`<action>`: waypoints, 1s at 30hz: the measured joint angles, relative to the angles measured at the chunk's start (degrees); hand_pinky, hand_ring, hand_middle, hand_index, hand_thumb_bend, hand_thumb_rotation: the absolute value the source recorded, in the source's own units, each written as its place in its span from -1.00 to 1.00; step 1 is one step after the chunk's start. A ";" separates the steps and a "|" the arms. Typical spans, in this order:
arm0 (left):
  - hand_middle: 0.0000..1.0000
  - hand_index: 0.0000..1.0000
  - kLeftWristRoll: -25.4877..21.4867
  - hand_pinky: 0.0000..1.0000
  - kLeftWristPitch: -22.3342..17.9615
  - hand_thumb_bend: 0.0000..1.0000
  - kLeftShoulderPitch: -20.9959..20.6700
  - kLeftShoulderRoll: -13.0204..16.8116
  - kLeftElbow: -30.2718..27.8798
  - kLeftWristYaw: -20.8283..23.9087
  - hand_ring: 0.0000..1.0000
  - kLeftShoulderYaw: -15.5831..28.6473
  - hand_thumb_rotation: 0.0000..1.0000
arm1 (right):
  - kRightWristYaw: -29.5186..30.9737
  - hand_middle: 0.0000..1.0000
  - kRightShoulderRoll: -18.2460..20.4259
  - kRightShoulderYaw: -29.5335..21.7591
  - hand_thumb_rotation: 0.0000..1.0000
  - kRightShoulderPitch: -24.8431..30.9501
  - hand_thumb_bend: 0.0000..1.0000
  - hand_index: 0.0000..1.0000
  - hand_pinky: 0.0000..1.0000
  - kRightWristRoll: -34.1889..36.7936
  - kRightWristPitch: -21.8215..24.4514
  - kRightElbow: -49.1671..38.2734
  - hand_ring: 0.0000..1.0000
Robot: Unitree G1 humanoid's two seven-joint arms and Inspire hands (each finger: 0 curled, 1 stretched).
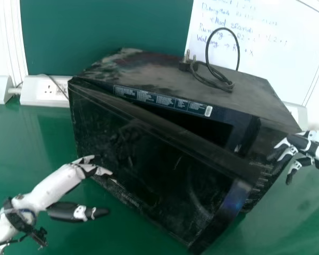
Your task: Put biscuit inside oven
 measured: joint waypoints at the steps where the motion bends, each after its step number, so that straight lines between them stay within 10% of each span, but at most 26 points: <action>1: 0.56 0.54 0.25 0.03 0.91 0.04 -0.47 0.00 -0.03 -0.06 0.33 -0.17 -1.00 | -0.04 0.04 0.00 -0.13 -0.23 0.09 0.65 0.33 -0.13 -0.01 -0.04 -0.08 -0.04; 15: 0.88 0.89 7.89 -0.21 12.98 -0.01 -7.16 -0.92 4.15 1.65 0.15 -3.46 -0.83 | -0.84 0.05 0.03 -1.14 -0.24 1.01 0.58 0.34 -0.10 1.42 -0.04 -0.69 -0.06; 19: 0.97 0.92 9.00 0.17 12.34 0.02 -9.67 -0.97 6.94 3.09 0.69 -4.42 -0.75 | -0.85 0.04 0.07 -1.32 -0.29 1.08 0.51 0.35 0.04 1.52 -1.68 -0.54 0.02; 30: 0.99 0.94 9.30 0.14 12.87 0.08 -11.24 -0.96 7.98 4.24 0.72 -5.90 -0.72 | -1.46 0.04 0.39 -2.49 -0.22 2.36 0.59 0.33 -0.06 1.38 -2.53 -0.97 -0.03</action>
